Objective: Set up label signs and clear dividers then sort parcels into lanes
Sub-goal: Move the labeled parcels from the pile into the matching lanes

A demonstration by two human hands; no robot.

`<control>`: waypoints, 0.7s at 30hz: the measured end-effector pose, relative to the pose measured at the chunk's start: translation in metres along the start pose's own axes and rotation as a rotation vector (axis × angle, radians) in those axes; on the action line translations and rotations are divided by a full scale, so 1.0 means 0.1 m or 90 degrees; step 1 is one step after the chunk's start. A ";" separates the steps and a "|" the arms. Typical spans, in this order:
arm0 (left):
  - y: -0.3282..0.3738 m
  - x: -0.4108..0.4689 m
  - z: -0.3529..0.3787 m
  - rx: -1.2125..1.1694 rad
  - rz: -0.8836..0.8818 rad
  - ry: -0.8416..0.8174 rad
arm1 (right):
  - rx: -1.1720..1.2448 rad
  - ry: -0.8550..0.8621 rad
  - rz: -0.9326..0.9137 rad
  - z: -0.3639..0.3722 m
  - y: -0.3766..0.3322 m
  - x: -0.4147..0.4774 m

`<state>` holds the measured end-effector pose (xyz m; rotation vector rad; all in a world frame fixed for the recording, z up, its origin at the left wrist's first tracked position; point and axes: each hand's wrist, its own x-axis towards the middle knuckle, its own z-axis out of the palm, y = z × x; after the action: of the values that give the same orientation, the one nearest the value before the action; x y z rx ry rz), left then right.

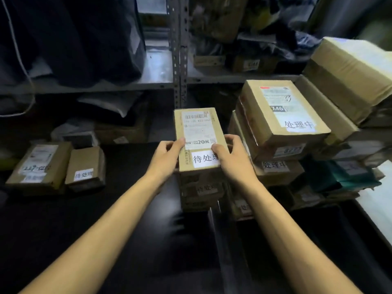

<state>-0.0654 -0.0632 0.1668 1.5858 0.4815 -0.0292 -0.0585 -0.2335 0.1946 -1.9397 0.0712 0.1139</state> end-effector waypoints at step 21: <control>-0.29 0.16 0.25 0.220 -0.030 0.016 | -0.022 -0.101 0.112 0.09 0.36 0.29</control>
<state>-0.0539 -0.0827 0.1319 1.9140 0.5551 -0.1343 -0.0337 -0.2382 0.1543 -1.9500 0.1345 0.3876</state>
